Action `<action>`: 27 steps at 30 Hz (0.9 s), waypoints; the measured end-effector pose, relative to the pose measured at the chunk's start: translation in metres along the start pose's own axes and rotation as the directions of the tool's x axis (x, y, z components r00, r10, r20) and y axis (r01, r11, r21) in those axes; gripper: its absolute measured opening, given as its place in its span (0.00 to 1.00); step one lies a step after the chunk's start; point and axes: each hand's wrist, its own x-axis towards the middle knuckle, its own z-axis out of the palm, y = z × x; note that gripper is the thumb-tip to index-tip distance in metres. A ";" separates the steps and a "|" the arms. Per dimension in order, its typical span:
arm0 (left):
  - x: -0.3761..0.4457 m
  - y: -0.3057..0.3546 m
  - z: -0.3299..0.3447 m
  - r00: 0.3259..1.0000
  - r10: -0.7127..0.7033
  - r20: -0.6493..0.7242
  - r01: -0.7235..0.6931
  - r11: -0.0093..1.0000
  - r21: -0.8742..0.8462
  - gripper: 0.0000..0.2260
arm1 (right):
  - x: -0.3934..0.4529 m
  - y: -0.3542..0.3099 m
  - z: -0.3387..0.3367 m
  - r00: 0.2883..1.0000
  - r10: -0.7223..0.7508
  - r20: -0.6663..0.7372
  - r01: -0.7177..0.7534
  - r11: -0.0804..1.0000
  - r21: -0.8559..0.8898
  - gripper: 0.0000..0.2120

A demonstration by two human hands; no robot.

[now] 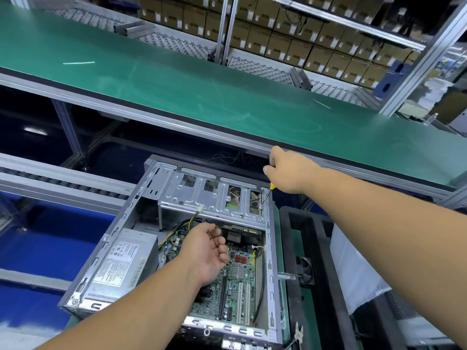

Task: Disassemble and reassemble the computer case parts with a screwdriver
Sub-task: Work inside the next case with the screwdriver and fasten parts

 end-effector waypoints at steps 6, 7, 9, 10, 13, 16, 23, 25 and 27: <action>0.002 -0.002 0.001 1.000 0.002 -0.006 -0.002 1.000 0.010 0.09 | -0.002 0.000 0.002 0.996 -0.026 -0.083 0.009 0.980 -0.198 0.08; 0.002 -0.001 0.000 1.000 0.003 -0.005 -0.003 1.000 0.009 0.09 | -0.002 0.001 0.004 0.993 -0.007 -0.121 -0.024 0.967 -0.254 0.11; 0.002 -0.001 0.000 1.000 0.005 -0.004 -0.005 1.000 0.009 0.08 | -0.001 0.004 0.005 0.996 0.020 -0.085 -0.036 0.981 -0.193 0.13; 0.002 -0.001 0.000 1.000 0.007 -0.006 -0.007 1.000 0.008 0.08 | -0.001 0.005 0.003 0.999 0.008 -0.033 -0.011 0.996 -0.087 0.11; 0.003 -0.001 0.000 1.000 0.006 -0.011 -0.005 1.000 0.015 0.08 | 0.000 0.004 -0.002 0.995 -0.087 0.056 0.081 0.992 0.101 0.07; 0.002 -0.002 0.000 1.000 0.005 -0.014 -0.005 1.000 0.022 0.08 | -0.002 0.001 0.005 0.998 -0.010 -0.059 0.003 0.994 -0.110 0.06; 0.004 -0.001 -0.001 1.000 0.004 -0.013 -0.004 1.000 0.020 0.08 | -0.004 -0.004 0.001 0.996 -0.090 0.026 0.089 0.995 0.033 0.06; 0.004 -0.002 0.000 1.000 0.002 -0.020 -0.002 1.000 0.024 0.08 | -0.005 -0.006 0.002 0.997 -0.070 0.008 0.071 0.996 -0.060 0.04; 0.003 -0.002 0.000 1.000 0.000 -0.020 0.000 1.000 0.027 0.09 | -0.006 -0.009 0.006 0.995 0.009 -0.099 -0.028 0.981 -0.191 0.08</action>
